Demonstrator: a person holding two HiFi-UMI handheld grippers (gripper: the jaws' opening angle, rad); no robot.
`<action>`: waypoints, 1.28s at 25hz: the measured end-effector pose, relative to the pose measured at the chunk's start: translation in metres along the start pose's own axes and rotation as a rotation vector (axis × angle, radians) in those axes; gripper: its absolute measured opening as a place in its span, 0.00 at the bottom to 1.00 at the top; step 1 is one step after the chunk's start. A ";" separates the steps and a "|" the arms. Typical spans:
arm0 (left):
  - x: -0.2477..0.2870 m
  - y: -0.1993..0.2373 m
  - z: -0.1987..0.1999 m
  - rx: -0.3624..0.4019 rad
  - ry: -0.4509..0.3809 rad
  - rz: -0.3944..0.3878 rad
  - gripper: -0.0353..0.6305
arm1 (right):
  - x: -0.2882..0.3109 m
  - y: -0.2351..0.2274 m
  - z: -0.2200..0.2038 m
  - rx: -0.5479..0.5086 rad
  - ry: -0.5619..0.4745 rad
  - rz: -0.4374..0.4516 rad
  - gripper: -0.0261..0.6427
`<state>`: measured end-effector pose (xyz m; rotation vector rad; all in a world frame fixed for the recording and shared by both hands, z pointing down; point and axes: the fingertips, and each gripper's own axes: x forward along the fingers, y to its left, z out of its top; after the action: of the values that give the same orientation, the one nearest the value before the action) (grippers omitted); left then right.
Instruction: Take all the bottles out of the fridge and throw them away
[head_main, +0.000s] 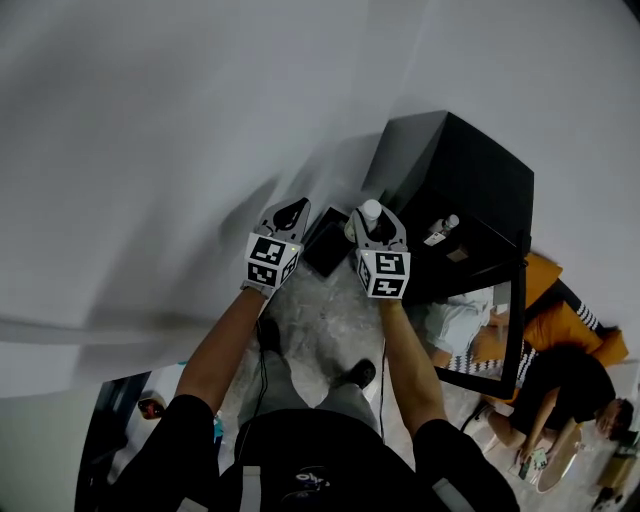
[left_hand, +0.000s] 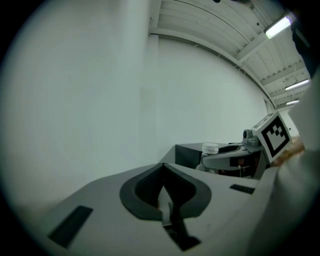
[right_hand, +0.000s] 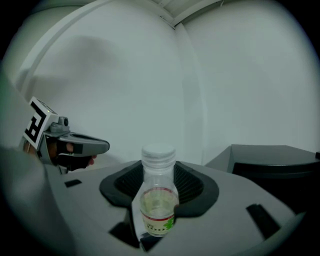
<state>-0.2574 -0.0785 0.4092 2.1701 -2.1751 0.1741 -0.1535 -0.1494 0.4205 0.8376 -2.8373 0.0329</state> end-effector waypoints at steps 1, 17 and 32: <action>0.001 0.001 -0.006 -0.004 0.006 -0.003 0.05 | 0.004 0.001 -0.007 0.003 0.008 0.003 0.33; 0.047 -0.006 -0.207 -0.068 0.160 -0.078 0.05 | 0.073 0.008 -0.216 0.061 0.161 0.031 0.33; 0.058 -0.008 -0.346 -0.106 0.214 -0.088 0.05 | 0.101 0.018 -0.381 0.113 0.234 0.048 0.33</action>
<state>-0.2614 -0.0923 0.7597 2.0791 -1.9258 0.2671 -0.1826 -0.1606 0.8138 0.7329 -2.6537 0.2813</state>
